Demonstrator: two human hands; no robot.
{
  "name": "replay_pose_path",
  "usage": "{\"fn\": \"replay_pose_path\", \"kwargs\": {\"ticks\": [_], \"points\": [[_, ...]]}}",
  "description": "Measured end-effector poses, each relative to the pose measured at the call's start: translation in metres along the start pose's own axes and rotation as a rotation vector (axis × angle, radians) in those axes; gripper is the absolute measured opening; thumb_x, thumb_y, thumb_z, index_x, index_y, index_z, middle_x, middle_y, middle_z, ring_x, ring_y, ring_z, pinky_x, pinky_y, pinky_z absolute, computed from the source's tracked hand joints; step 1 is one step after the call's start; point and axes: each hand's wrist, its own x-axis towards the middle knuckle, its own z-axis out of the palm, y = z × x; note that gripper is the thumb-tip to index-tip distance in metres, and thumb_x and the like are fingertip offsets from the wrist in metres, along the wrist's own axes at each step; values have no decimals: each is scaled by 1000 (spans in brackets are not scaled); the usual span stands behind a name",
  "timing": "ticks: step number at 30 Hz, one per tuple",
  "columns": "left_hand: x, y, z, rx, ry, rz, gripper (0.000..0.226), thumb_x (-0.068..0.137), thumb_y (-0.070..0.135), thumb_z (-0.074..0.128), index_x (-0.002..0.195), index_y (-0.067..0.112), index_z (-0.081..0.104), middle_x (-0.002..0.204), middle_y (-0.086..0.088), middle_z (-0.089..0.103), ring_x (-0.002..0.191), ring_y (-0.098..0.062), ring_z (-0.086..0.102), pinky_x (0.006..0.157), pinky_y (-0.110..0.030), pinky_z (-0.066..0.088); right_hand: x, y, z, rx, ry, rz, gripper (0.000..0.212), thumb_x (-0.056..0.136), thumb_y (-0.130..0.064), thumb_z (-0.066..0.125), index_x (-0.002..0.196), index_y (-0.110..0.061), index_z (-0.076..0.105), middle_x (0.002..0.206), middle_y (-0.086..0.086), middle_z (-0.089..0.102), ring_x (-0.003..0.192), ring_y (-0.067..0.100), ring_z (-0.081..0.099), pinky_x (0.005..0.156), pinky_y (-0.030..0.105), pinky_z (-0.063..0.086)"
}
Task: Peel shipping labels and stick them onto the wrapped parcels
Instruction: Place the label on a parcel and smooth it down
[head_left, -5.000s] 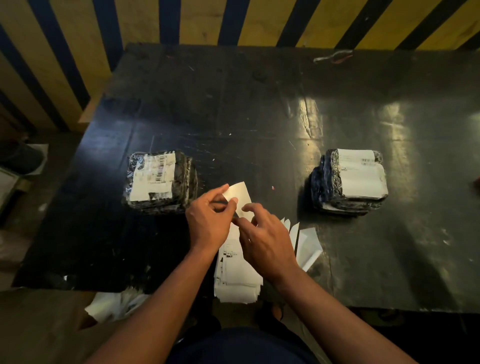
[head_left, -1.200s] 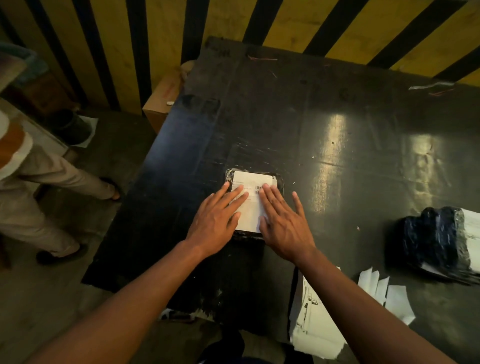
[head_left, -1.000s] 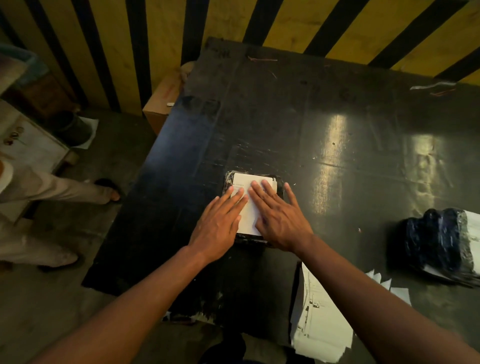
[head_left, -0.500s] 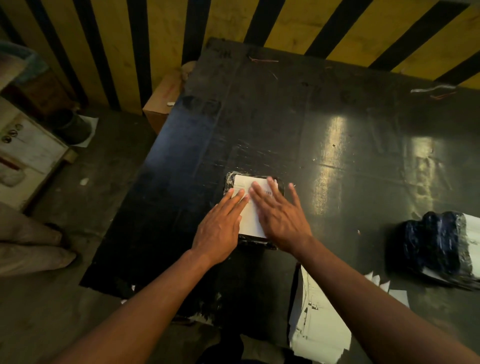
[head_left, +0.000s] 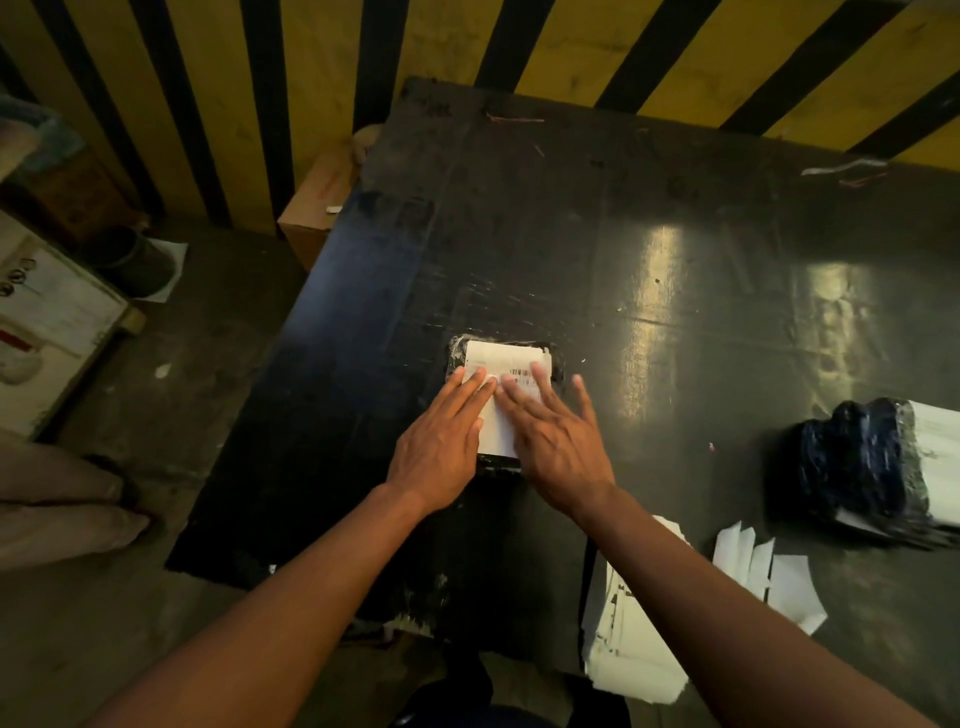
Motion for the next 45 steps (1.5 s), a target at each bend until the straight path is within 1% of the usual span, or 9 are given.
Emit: {"fn": "replay_pose_path", "kwargs": {"ticks": [4,9,16,21,26,31,36,40,45], "points": [[0,-2,-1,13,1,12,56,111,29,31,164,32,12,172,13,1,157,-4,-8,124,-34,22,-23,-5,12,0,9,-6,62,102,-45,20,160,-28,31,166,-7,27,158,26,13,124,66,9],[0,-3,-2,2,-4,14,57,110,33,33,163,37,12,171,17,2,157,-3,-5,122,-41,28,-52,15,16,-4,61,137,55,105,-49,24,157,-35,37,163,-14,31,158,22,13,124,65,7],[1,-4,-3,-8,-30,19,55,112,30,31,164,33,12,172,16,1,158,-5,-7,124,-43,27,-62,-26,34,5,47,14,64,107,-46,25,165,-27,4,172,-6,0,159,22,-11,126,60,-3],[1,-6,-7,18,-41,45,55,112,33,29,164,35,11,172,15,2,158,-7,-4,122,-45,28,-88,-19,46,-41,28,50,69,105,-44,30,165,-24,1,173,-4,-5,160,22,-8,124,64,5],[5,-8,-3,50,-78,41,55,112,36,25,163,34,5,172,13,-6,158,-10,-11,127,-48,15,-88,-1,42,63,78,35,60,105,-38,35,162,-22,25,171,-2,14,160,16,2,128,54,12],[-14,2,11,316,-91,176,65,110,46,21,163,27,-12,169,4,-25,154,-19,-29,127,-54,-9,-49,-5,28,166,57,60,61,106,-40,14,164,-21,14,171,-3,8,159,16,2,129,52,11],[-46,2,28,419,-21,240,80,105,52,32,164,17,-10,171,-3,-19,157,-16,-22,128,-54,-5,-45,0,35,137,63,72,56,109,-38,17,164,-27,13,171,-9,8,159,11,1,128,55,11],[-64,-20,18,451,-43,205,89,100,49,43,163,18,-12,171,-2,-22,157,-16,-20,128,-55,-3,-47,0,31,128,55,64,58,108,-42,9,165,-28,8,171,-11,3,158,11,-1,128,56,5],[-73,-30,4,427,-79,176,95,95,45,51,164,23,-10,172,3,-19,158,-20,-18,127,-55,-2,-45,-2,36,150,47,81,58,109,-39,17,164,-28,5,171,-11,-1,158,11,-6,128,56,5]]}}
